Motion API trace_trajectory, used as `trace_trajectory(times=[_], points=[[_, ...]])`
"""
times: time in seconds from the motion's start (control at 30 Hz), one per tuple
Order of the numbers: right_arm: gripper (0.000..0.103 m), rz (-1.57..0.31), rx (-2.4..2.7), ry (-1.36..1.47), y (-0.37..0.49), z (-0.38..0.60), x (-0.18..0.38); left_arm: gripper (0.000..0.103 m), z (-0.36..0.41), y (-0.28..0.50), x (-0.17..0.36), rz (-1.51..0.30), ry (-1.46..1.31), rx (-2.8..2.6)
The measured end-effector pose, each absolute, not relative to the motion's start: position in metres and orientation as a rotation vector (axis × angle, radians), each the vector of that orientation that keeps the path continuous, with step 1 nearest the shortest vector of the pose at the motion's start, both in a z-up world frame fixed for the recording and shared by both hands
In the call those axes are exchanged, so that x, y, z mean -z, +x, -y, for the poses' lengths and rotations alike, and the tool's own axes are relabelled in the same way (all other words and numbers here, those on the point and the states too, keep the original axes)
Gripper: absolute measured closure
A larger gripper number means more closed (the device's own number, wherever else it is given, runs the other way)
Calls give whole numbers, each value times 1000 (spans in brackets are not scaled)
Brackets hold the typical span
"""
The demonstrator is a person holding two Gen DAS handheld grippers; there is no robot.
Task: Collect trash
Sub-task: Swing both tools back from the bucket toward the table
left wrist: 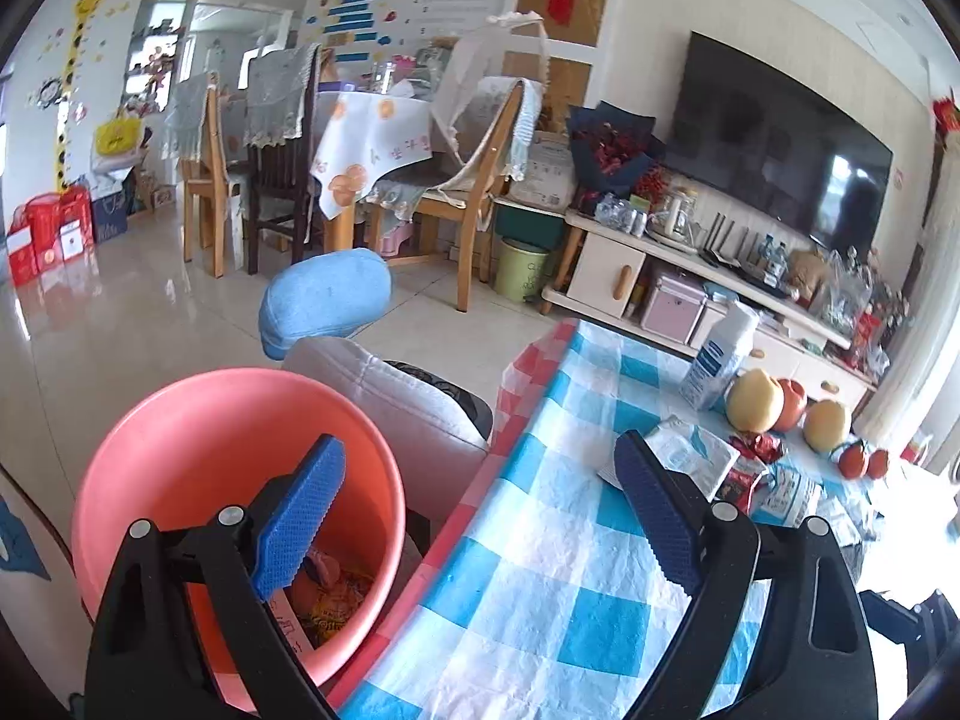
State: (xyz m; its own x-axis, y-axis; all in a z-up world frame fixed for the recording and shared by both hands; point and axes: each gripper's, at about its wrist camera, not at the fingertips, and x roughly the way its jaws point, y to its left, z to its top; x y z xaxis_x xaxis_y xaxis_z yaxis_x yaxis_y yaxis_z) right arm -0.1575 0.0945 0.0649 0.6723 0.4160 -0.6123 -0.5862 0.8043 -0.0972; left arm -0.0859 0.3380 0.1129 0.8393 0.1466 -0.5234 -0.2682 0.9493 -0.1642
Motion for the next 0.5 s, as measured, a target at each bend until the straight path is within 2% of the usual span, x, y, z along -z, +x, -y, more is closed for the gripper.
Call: trace_trajectory(times=[0.5], points=[[4,-678,-534,-189,-150,-29,-50,13,-270,-65,-100,-597,-85,-78]])
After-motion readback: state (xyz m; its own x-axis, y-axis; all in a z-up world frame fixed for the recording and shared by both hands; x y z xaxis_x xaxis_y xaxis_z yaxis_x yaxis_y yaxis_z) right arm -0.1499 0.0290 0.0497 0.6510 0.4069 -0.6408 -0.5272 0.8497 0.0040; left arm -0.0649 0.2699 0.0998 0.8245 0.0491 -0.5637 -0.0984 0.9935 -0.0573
